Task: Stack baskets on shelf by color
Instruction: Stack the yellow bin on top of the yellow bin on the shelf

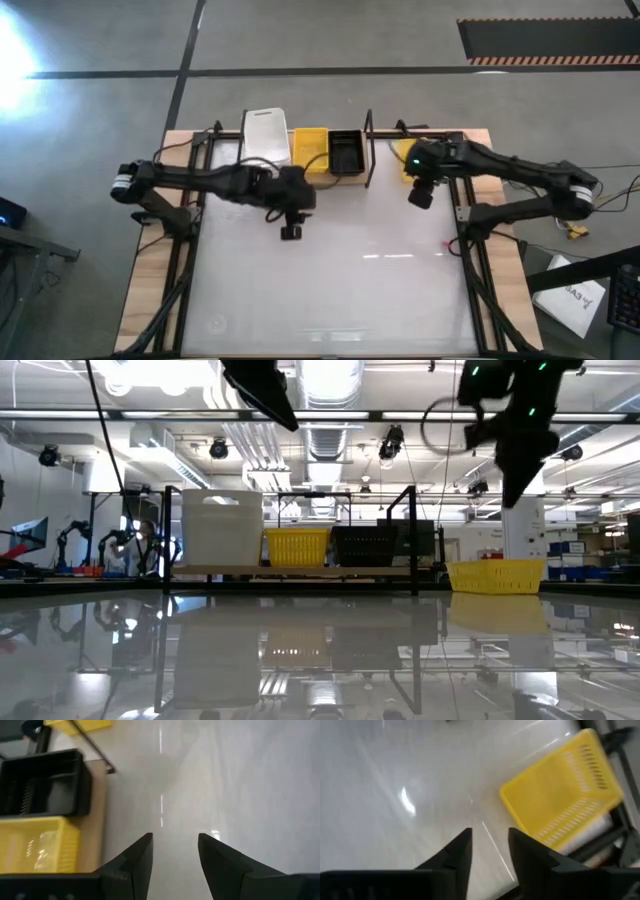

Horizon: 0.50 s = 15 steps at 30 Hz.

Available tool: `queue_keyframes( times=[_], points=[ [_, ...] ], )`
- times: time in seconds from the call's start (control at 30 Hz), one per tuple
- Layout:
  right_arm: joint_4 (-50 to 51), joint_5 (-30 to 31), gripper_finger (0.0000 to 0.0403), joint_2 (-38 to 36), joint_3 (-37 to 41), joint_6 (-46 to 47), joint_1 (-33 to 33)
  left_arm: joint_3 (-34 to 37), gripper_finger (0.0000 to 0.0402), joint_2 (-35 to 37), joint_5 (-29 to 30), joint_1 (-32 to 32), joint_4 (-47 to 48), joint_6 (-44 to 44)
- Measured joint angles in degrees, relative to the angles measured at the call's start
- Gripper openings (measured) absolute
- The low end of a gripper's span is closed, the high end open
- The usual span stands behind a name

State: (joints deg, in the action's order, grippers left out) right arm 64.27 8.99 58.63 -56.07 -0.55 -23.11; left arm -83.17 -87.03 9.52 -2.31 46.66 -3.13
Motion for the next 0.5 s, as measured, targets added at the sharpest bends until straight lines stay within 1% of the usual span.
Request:
queue_keyframes(
  times=[0.1, 0.23, 0.3, 0.4, 0.5],
  points=[
    [-3.0, -1.5, 0.0150, 5.3, 1.6, -8.1, -2.7, 1.4, 0.0141, 0.0, 0.0, -2.1, -1.7, 0.9],
    [-5.6, -1.4, 0.0170, 12.0, 2.1, -16.8, -4.1, 3.3, 0.0141, 0.0, 0.0, -3.8, -3.0, 1.3],
    [-6.5, 0.9, 0.0172, 15.0, 2.0, -19.8, -4.5, 3.9, 0.0141, 0.0, 0.0, -4.3, -2.8, 1.4],
    [-8.1, 6.8, 0.0170, 19.0, 1.4, -22.8, -5.6, 4.5, 0.0141, 0.0, 0.0, -4.8, -3.0, 1.4],
    [-9.6, 7.3, 0.0159, 22.5, 1.0, -24.6, -7.3, 4.9, 0.0141, 0.0, 0.0, -5.3, -2.9, 1.5]
  ],
)
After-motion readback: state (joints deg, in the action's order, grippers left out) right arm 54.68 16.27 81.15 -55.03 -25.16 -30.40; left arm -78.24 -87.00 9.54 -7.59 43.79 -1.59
